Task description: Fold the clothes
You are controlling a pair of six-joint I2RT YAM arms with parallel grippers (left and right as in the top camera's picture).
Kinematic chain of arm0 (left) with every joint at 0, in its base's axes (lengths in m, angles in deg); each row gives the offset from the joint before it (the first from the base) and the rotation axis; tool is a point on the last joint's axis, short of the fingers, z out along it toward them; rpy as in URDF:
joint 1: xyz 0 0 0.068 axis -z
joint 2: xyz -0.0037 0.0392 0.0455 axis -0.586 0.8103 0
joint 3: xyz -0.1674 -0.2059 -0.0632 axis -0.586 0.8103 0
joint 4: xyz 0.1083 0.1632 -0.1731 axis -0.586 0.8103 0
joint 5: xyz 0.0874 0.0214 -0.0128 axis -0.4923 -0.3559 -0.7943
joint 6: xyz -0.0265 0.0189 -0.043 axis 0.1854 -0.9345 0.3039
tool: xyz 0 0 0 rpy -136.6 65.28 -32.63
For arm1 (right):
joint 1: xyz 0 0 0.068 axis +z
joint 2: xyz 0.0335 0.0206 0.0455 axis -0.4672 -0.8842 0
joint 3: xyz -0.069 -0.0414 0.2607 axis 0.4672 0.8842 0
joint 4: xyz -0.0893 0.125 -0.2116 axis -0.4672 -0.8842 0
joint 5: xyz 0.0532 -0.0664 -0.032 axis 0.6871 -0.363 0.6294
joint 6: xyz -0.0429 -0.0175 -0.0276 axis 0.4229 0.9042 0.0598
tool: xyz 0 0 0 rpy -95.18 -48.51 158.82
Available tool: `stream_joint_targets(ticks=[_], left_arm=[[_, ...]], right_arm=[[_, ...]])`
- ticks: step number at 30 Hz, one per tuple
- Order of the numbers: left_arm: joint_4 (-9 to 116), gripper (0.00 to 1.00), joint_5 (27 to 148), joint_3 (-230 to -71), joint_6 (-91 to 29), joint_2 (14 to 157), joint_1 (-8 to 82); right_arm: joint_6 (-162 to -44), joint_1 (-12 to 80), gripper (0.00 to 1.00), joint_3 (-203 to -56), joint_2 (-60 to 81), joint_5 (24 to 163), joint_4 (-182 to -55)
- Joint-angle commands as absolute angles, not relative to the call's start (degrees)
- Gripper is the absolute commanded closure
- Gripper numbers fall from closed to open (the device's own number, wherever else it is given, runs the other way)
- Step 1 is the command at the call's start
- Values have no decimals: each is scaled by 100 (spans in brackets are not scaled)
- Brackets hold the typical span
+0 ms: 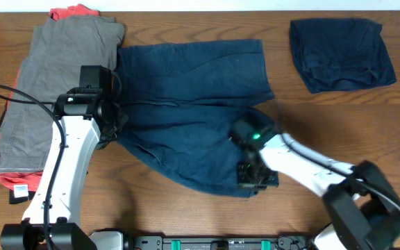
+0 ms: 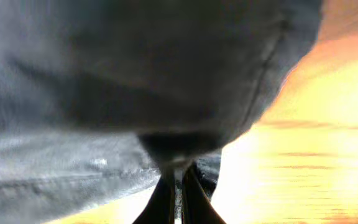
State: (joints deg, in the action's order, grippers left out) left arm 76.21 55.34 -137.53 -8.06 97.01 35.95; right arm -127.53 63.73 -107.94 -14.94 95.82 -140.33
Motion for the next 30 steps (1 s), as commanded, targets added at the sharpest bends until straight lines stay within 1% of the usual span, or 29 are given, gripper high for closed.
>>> stream_joint_targets(ticks=[1, 6, 13, 18, 23, 30], left_arm=[[7667, 94, 5506, -13839, -1095, 9640, 3597], [7842, 94, 5506, -13839, -1449, 9518, 3597], [7967, 94, 5510, -13839, -1752, 9067, 3669], [7965, 94, 5595, -13839, -1866, 8451, 3986], [7965, 94, 5595, -13839, -1954, 7843, 4497], [8139, 94, 5659, -13839, -1814, 7513, 5133]], right_arm=[[-12372, 5888, 99, -11161, -952, 9482, -14020], [-11852, 5129, 99, -11581, -373, 9554, -14190], [-10967, 4054, 99, -12462, -43, 9615, -15008], [-10547, 3623, 99, -13109, 169, 9611, -15655], [-10305, 3311, 99, -13651, 587, 9606, -16151], [-9857, 2946, 99, -14330, 945, 9609, -17034]])
